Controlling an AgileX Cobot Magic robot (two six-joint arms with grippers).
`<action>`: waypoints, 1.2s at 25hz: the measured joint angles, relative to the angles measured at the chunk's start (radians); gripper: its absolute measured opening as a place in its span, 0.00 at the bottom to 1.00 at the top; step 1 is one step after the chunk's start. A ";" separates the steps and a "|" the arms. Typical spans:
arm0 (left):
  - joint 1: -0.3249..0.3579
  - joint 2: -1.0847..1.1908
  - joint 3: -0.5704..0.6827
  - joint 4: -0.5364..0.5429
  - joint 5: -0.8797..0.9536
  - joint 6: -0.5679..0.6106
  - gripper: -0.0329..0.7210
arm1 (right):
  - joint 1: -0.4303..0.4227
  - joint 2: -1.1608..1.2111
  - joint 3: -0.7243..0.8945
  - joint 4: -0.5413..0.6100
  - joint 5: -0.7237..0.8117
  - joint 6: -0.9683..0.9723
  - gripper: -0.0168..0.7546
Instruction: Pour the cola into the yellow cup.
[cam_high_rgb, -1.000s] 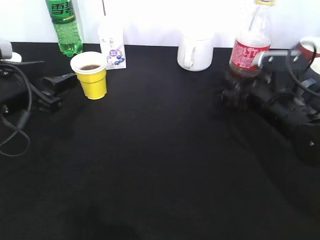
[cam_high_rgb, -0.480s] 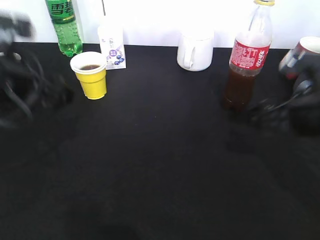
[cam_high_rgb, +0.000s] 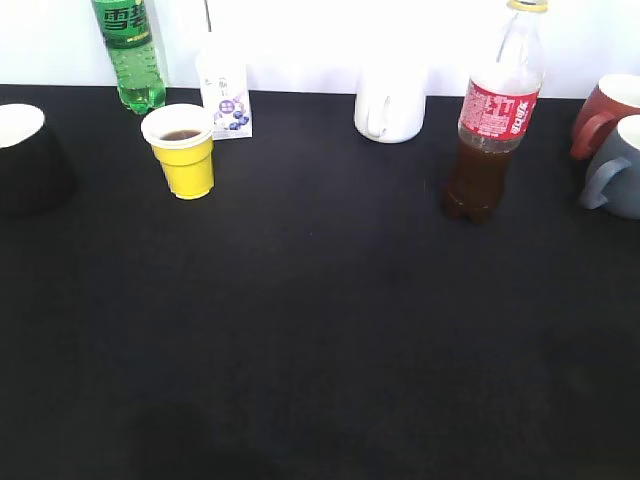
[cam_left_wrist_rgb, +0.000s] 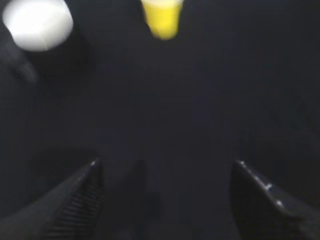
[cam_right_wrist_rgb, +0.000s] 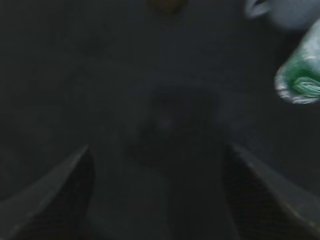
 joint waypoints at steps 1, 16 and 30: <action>0.000 -0.088 0.047 -0.033 0.019 0.016 0.83 | 0.000 -0.079 0.024 -0.004 0.036 -0.001 0.79; 0.000 -0.423 0.155 -0.050 0.028 0.032 0.80 | 0.000 -0.463 0.217 -0.086 -0.010 -0.001 0.79; 0.396 -0.452 0.158 -0.056 0.028 0.032 0.65 | -0.287 -0.463 0.218 -0.086 -0.011 -0.001 0.79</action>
